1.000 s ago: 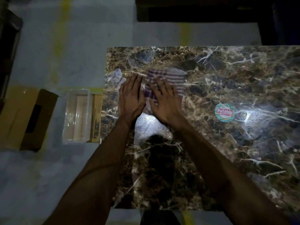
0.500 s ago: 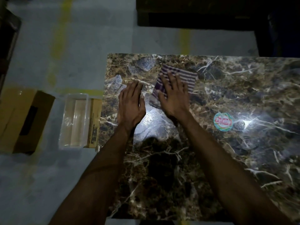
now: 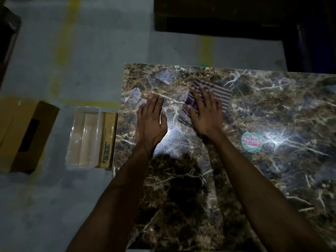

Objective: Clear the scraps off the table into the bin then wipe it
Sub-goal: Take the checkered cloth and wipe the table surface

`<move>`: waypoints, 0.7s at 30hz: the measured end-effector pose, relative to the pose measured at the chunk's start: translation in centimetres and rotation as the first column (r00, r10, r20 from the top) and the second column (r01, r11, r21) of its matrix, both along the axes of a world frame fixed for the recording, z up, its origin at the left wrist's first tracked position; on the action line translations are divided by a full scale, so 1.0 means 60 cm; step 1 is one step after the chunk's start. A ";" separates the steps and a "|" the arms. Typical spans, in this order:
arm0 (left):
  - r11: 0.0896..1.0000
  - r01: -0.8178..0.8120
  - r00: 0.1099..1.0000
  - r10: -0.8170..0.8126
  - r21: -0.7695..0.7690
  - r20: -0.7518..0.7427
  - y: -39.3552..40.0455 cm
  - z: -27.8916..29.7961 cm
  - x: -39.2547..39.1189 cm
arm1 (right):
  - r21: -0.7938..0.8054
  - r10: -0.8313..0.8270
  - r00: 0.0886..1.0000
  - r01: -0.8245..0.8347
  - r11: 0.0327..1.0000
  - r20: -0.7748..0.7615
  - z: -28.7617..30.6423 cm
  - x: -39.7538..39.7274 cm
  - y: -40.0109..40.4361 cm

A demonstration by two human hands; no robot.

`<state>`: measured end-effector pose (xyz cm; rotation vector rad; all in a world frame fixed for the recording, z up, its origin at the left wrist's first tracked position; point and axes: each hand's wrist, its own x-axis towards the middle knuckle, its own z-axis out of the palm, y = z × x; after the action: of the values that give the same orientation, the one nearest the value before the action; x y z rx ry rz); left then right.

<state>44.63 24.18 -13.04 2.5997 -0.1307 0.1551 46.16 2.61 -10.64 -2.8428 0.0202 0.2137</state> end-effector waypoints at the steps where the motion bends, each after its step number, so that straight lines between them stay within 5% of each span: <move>1: 1.000 0.000 1.000 0.000 0.000 -0.001 -0.001 0.000 0.000 | 0.007 0.008 1.000 -0.008 1.000 0.000 0.000 0.017 0.020; 7: 1.000 0.009 1.000 -0.009 -0.001 -0.016 0.000 0.007 -0.001 | 0.042 0.249 0.968 -0.249 0.967 0.010 0.001 -0.080 0.065; 11: 1.000 0.005 1.000 -0.006 -0.007 -0.021 0.003 0.011 0.001 | 0.011 0.166 0.986 -0.166 0.986 -0.033 0.010 -0.139 -0.020; 15: 0.997 0.044 0.997 -0.049 0.070 0.062 0.010 0.026 0.053 | 0.013 0.028 0.999 -0.028 1.000 -0.018 0.008 -0.051 -0.054; 21: 0.994 -0.001 0.998 -0.006 0.108 0.066 -0.001 0.020 0.100 | -0.003 0.096 0.995 -0.096 0.995 0.010 -0.005 0.061 0.031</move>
<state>50.64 24.13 -11.86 2.7034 -0.1707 0.2394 49.82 4.45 -10.95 -2.8503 -0.1183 0.2193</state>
